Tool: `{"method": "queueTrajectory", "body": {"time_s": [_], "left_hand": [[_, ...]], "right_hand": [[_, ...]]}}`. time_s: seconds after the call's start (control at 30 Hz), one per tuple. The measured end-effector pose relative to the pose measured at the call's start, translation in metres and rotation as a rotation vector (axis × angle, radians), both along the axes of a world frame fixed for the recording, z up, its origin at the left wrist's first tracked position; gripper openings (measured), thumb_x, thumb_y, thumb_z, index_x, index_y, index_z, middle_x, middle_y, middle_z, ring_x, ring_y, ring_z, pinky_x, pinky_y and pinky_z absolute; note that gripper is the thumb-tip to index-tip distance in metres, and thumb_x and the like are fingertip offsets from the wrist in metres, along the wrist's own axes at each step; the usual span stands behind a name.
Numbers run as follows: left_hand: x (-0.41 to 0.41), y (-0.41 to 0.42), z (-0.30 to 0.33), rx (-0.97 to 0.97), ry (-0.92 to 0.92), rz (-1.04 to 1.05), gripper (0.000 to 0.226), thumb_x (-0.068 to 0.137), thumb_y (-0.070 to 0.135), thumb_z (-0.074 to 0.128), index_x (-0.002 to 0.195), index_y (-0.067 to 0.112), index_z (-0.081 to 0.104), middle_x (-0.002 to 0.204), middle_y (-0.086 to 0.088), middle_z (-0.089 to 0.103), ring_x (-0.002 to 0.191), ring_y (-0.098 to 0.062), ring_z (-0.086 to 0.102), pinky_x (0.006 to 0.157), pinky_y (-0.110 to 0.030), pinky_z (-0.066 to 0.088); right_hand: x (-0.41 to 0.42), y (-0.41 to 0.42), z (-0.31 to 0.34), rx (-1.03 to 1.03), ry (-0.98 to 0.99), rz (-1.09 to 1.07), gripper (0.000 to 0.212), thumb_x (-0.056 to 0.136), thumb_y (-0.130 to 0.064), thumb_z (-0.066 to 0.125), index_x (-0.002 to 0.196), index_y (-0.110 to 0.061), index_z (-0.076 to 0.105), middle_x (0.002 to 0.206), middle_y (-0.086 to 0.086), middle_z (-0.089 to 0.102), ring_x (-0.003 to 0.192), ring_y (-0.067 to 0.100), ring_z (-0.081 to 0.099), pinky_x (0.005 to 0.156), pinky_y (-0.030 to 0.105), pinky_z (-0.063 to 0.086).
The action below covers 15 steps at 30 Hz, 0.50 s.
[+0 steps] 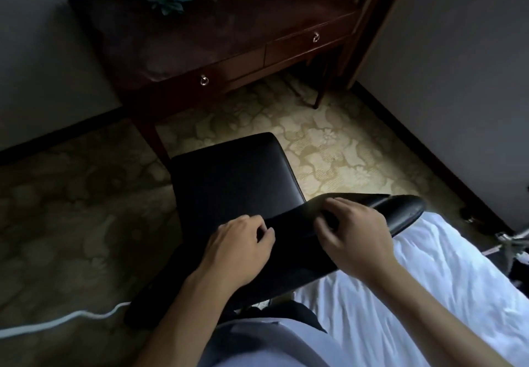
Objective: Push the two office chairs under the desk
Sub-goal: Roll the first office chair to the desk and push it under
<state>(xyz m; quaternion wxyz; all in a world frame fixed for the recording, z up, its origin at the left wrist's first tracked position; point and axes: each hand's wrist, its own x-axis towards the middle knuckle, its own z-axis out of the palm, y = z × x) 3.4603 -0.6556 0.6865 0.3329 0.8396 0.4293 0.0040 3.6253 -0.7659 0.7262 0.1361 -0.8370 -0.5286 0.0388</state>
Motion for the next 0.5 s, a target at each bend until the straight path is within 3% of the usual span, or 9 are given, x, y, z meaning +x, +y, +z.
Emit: {"method": "queueTrajectory", "body": {"time_s": [0.2,0.3,0.5], "left_hand": [[0.008,0.004,-0.002,-0.051,0.037,-0.022,0.027,0.092,0.052,0.044,0.077,0.032,0.055,0.079,0.015,0.051,0.07,-0.004,0.044,0.062,-0.025,0.031],[0.017,0.012,0.0,-0.06,0.022,-0.01,0.03,0.093,0.051,0.043,0.074,0.031,0.054,0.079,0.016,0.051,0.066,0.0,0.043,0.057,-0.019,0.028],[0.041,0.016,0.008,-0.052,0.023,0.04,0.043,0.095,0.048,0.043,0.067,0.019,0.057,0.065,0.007,0.06,0.062,-0.005,0.055,0.053,-0.021,0.03]], "right_hand": [[0.008,0.006,0.003,-0.032,0.014,-0.05,0.024,0.079,-0.035,0.051,0.065,-0.017,0.044,0.058,-0.001,0.052,0.056,0.02,0.048,0.048,0.033,0.03],[0.018,0.014,0.004,0.074,0.053,-0.122,0.022,0.077,-0.033,0.049,0.064,-0.015,0.048,0.055,0.0,0.052,0.052,0.019,0.047,0.048,0.034,0.034],[0.05,0.028,0.006,0.023,0.05,-0.115,0.021,0.078,-0.036,0.051,0.07,-0.017,0.057,0.058,-0.002,0.058,0.054,0.02,0.052,0.049,0.032,0.038]]}}
